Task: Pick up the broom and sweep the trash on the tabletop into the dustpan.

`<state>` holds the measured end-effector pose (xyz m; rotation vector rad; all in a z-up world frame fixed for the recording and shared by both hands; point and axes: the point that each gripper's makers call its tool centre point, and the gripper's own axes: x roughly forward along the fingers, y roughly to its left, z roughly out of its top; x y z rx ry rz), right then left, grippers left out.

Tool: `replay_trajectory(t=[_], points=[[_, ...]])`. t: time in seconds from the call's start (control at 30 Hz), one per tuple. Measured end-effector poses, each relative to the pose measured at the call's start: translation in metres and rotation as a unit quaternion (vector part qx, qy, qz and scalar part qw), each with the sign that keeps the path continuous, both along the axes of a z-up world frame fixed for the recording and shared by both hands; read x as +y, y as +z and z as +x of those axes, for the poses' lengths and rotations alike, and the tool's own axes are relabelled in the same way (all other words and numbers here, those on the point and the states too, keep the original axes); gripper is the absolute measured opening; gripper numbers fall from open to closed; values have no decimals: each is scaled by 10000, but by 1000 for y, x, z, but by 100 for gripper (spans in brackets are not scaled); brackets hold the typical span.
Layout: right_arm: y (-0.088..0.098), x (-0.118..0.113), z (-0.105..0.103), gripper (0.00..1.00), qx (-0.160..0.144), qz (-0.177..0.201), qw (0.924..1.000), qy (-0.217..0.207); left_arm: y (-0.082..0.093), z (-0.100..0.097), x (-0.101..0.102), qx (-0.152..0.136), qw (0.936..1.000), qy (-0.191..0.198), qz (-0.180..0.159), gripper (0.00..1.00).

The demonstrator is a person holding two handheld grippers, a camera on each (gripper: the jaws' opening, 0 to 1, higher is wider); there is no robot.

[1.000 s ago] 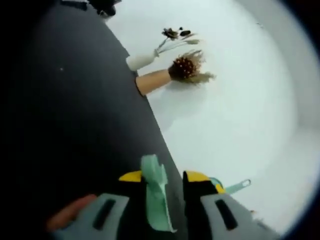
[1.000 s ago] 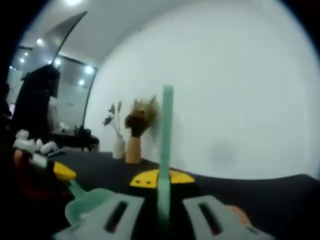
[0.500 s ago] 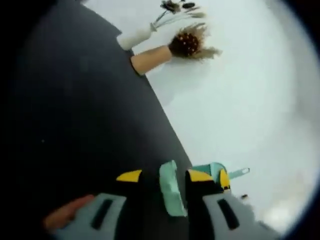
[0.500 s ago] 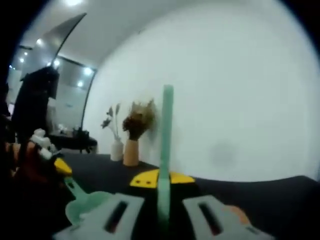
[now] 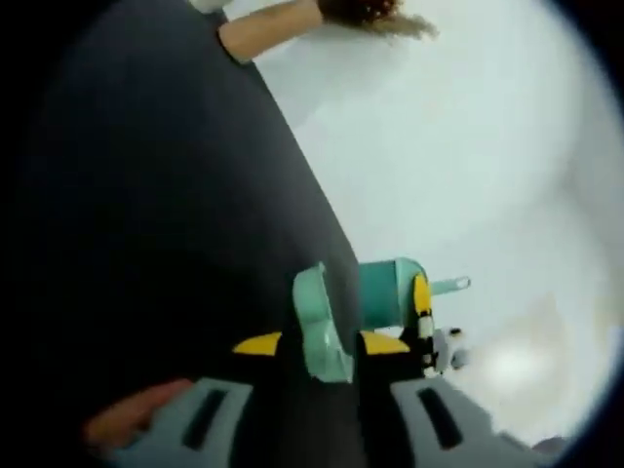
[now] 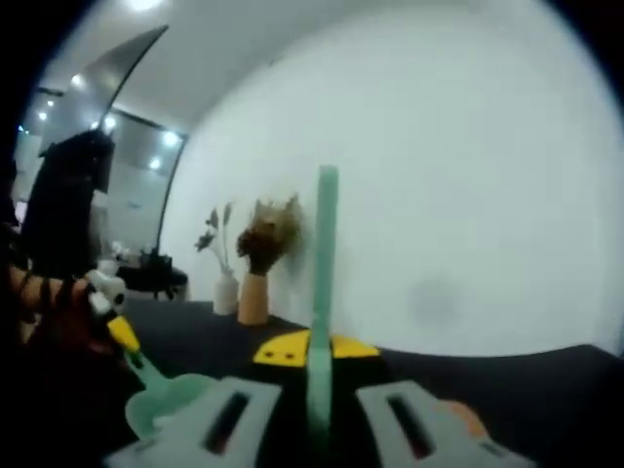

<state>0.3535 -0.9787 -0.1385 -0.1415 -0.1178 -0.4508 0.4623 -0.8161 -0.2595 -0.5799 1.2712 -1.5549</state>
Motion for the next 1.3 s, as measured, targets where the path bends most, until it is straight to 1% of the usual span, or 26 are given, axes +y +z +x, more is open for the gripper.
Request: replay_trajectory(t=[0.03,0.1,0.13,0.17,0.23,0.33,0.43,0.5,0.6,0.67,0.7,0.77,0.8,0.83,0.9,0.97,1.03,1.07,1.1,1.17,1.2,1.23,1.27,1.3], points=[[0,0,0,5,6,-3,10000,0,-2,1,-1,-23,10000,13,68,26],[-1,0,1,5,33,-23,10000,-7,-1,3,-4,-72,10000,2,58,25],[-1,1,1,5,44,-33,10000,-11,-1,5,-6,-5,10000,25,56,24],[-1,1,1,5,51,-45,10000,-15,-1,2,-8,56,10000,-69,17,23],[-1,1,1,5,58,-55,10000,-18,-3,1,-8,-11,9999,-113,83,22],[-1,1,2,5,65,-69,10000,-16,-2,2,-6,-111,9998,-188,38,21],[-3,1,3,5,98,-77,9999,-15,-1,1,-6,-82,9997,-229,27,20],[-4,2,4,5,122,-98,9999,-14,-3,1,-6,-99,9997,-225,51,14],[-4,3,4,5,137,-124,9998,-11,-2,1,-5,-106,9998,-186,48,13],[-3,4,4,5,133,-127,9998,-6,-1,4,-5,-78,9999,-4,90,11],[-3,3,4,5,131,-126,9998,-5,0,6,-6,13,9999,125,88,11],[-3,3,4,5,123,-116,9999,-5,2,10,-5,41,9994,340,65,11],[-3,3,4,5,122,-107,9999,-4,5,14,-5,39,9988,492,11,11],[-4,3,3,5,112,-91,9999,-6,5,19,-5,139,9976,679,57,10],[-3,2,3,5,93,-63,9999,-11,7,28,-2,186,9952,963,10,10],[-2,0,1,5,60,-28,10000,-21,12,38,1,272,9908,1322,-79,10],[-2,-2,0,5,29,13,10000,-29,13,49,6,396,9850,1677,-93,10],[-2,-3,0,5,22,23,10000,-35,16,55,8,408,9811,1882,-185,10],[-1,-5,0,5,6,50,10000,-36,16,60,11,472,9773,2058,-166,10],[-2,-6,1,5,1,76,10000,-33,18,69,18,435,9688,2431,-208,10],[-2,-6,1,5,1,89,10000,-29,17,73,22,443,9642,2610,-184,10],[-3,-5,1,5,7,97,9999,-25,19,79,25,450,9578,2826,-255,10],[-4,-5,2,5,11,103,9999,-23,19,82,30,422,9532,2983,-263,10],[-4,-5,2,5,13,109,9999,-17,20,88,36,526,9427,3283,-288,10]])
